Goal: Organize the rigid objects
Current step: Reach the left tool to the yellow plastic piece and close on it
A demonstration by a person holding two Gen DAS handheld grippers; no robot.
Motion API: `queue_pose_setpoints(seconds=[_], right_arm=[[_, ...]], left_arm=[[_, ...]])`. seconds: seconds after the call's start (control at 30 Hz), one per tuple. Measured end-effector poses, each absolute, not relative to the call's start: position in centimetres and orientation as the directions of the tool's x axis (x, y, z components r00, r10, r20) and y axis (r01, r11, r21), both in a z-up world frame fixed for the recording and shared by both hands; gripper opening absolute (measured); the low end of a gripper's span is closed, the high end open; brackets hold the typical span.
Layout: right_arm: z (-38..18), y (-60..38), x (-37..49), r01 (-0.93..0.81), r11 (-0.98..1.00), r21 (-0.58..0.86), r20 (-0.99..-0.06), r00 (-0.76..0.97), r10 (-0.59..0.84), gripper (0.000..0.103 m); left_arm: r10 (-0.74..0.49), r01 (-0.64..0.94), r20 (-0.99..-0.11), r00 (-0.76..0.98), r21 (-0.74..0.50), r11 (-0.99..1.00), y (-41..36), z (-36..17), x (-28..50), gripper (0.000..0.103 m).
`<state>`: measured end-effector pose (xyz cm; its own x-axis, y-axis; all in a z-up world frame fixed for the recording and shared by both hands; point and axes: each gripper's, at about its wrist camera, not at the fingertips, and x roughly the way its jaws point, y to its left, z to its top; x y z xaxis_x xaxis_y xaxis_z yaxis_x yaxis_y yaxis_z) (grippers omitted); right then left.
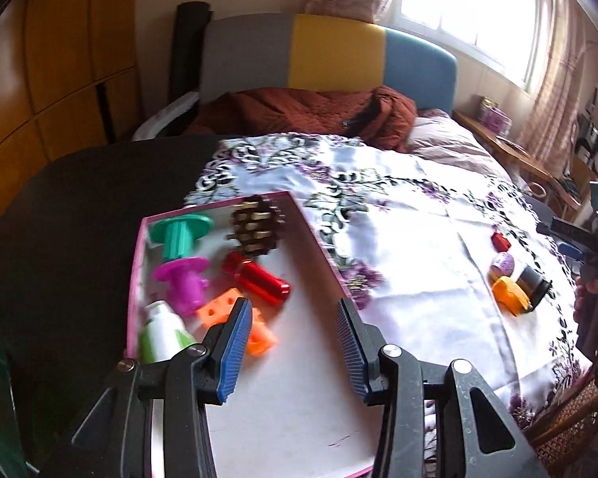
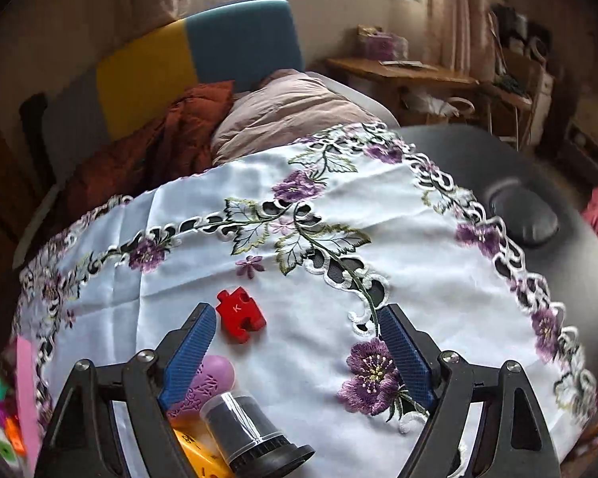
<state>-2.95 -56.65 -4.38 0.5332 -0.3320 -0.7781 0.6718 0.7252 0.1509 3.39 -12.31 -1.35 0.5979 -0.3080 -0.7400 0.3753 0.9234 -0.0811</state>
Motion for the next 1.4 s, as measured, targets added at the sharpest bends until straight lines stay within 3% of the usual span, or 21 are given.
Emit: queue_pose_setpoints(seconds=[0.2,0.4,0.5,0.9,1.4], right_arm=[[-5.1,-57.6,-3.6,0.720,0.673,0.168,-0.809,0.491,-0.323,0.088],[-5.3,-57.4,-3.4,0.713,0.682,0.161,-0.817,0.484,-0.313,0.093],[-5.2,-57.5,-3.5,0.716,0.677,0.169,-0.811,0.491,-0.317,0.096],[-4.9,-58.7,-4.3,0.726,0.637,0.260,-0.798,0.533,-0.281,0.098],[-5.3,-59.4,-4.4,0.729,0.613,0.305,-0.804,0.542,-0.245,0.098]], left_arm=[[-0.421,0.491,-0.769,0.480,-0.162,0.856,-17.6,-2.0,3.3,0.044],[-0.473,0.632,-0.802,0.365,-0.159,0.758,-24.2,-3.4,1.9,0.045],[-0.495,0.680,-0.810,0.315,-0.172,0.713,-27.1,-3.8,1.1,0.058],[-0.530,0.860,-0.827,0.191,-0.120,0.496,-37.1,-5.8,-0.3,0.081],[-0.463,0.903,-0.868,0.179,-0.042,0.428,-42.7,-9.3,1.3,0.083]])
